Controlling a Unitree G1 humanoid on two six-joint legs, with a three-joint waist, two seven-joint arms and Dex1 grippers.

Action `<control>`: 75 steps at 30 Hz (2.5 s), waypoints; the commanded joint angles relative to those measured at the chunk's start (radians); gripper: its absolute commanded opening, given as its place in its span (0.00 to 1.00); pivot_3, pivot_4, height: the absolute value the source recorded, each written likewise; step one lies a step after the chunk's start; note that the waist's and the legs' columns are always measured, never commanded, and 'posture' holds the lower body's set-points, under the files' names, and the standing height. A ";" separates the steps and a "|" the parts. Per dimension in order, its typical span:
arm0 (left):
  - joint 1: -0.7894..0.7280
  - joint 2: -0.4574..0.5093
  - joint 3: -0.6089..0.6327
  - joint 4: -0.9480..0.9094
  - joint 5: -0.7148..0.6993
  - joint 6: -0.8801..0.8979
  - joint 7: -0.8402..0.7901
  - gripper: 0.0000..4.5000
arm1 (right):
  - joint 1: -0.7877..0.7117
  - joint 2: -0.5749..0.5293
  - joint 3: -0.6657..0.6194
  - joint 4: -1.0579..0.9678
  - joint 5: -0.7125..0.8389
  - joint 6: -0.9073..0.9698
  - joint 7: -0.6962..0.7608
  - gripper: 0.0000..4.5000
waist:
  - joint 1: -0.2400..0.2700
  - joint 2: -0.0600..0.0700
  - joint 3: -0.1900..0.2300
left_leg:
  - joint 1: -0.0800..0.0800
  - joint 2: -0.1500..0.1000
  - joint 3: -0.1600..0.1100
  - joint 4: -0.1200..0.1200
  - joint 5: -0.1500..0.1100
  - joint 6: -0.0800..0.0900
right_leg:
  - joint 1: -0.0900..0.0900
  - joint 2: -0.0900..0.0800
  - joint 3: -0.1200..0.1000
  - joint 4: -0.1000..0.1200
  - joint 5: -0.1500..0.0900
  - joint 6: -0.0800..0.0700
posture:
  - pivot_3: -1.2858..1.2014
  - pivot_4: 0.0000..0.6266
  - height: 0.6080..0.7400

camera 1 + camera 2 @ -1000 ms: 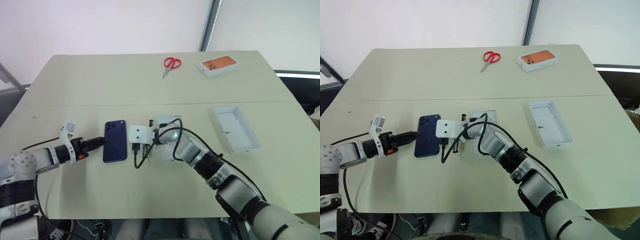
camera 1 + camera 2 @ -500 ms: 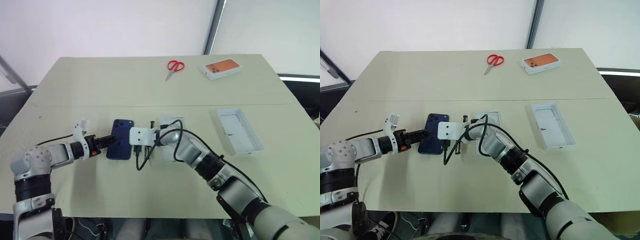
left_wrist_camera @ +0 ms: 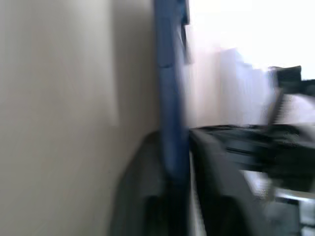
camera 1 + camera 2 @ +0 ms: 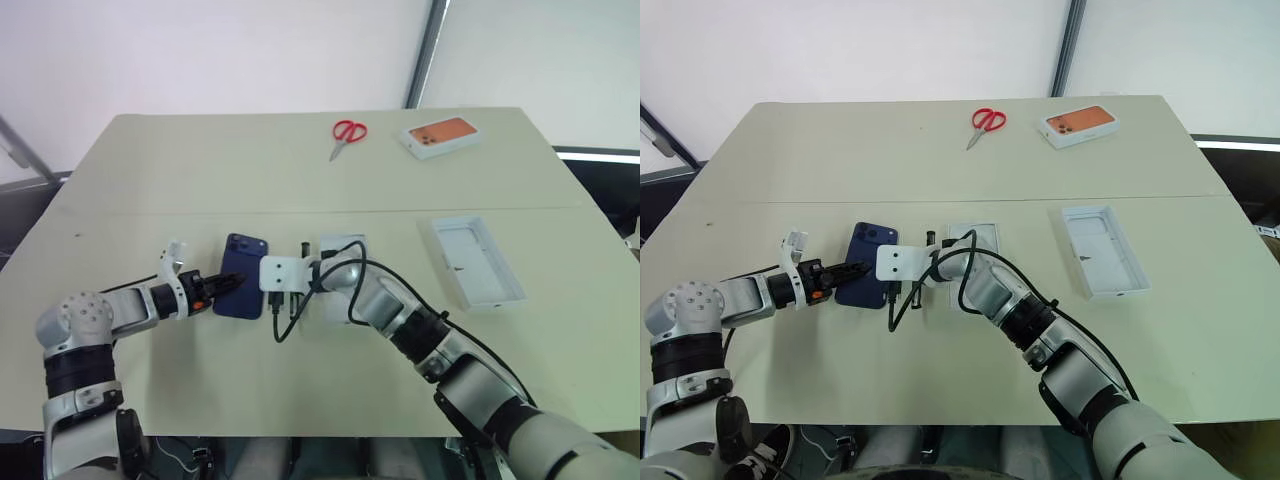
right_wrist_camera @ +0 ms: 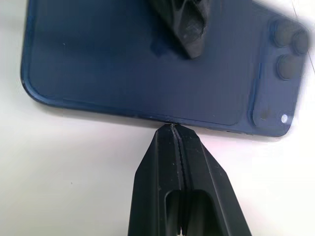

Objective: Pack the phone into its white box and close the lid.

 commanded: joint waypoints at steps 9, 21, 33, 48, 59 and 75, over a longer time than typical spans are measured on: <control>0.047 -0.043 0.029 0.030 -0.012 0.018 0.021 0.01 | 0.009 0.030 -0.120 -0.087 0.111 0.034 0.004 0.00 | 0.001 0.000 0.000 | 0.000 0.000 0.000 -0.002 0.000 0.000 | 0.000 0.000 0.000 -0.001 0.000 0.000 | 0.52 0.24 1.00; 0.002 -0.162 0.261 0.018 -0.224 0.091 0.064 0.00 | 0.174 -0.173 -0.329 -0.458 0.462 0.214 0.229 0.54 | 0.005 -0.007 0.004 | -0.002 -0.001 0.000 -0.003 0.000 0.000 | -0.001 -0.001 0.000 -0.003 0.000 0.000 | 0.52 0.24 1.00; -0.002 -0.170 0.229 -0.021 -0.237 0.057 0.098 0.00 | 0.351 -0.511 -0.265 -0.610 0.375 0.040 0.339 0.99 | 0.003 -0.013 0.007 | -0.003 0.003 0.004 -0.006 0.001 -0.001 | -0.001 0.000 0.001 -0.003 0.000 0.000 | 0.52 0.24 1.00; 0.001 -0.189 0.167 -0.054 -0.243 0.044 0.112 0.00 | 0.366 -0.531 -0.196 -0.461 0.242 -0.087 0.306 0.47 | 0.005 -0.014 0.008 | -0.003 0.003 0.004 -0.006 0.001 -0.001 | -0.001 0.000 0.001 -0.003 0.000 0.000 | 0.52 0.24 1.00; 0.000 -0.191 0.148 -0.062 -0.247 0.041 0.118 0.00 | 0.377 -0.518 -0.200 -0.456 0.246 -0.058 0.287 0.17 | 0.003 -0.015 0.007 | -0.002 0.003 0.004 -0.006 0.001 -0.001 | 0.000 0.001 0.001 -0.003 0.000 0.000 | 0.52 0.24 1.00; -0.131 -0.079 0.210 0.047 -0.275 0.022 0.108 0.00 | 0.410 -0.339 -0.144 -0.680 0.310 0.341 0.190 0.17 | 0.000 -0.015 0.007 | -0.002 0.004 0.003 -0.007 0.001 -0.002 | -0.001 0.002 0.001 -0.003 0.000 0.000 | 0.52 0.24 1.00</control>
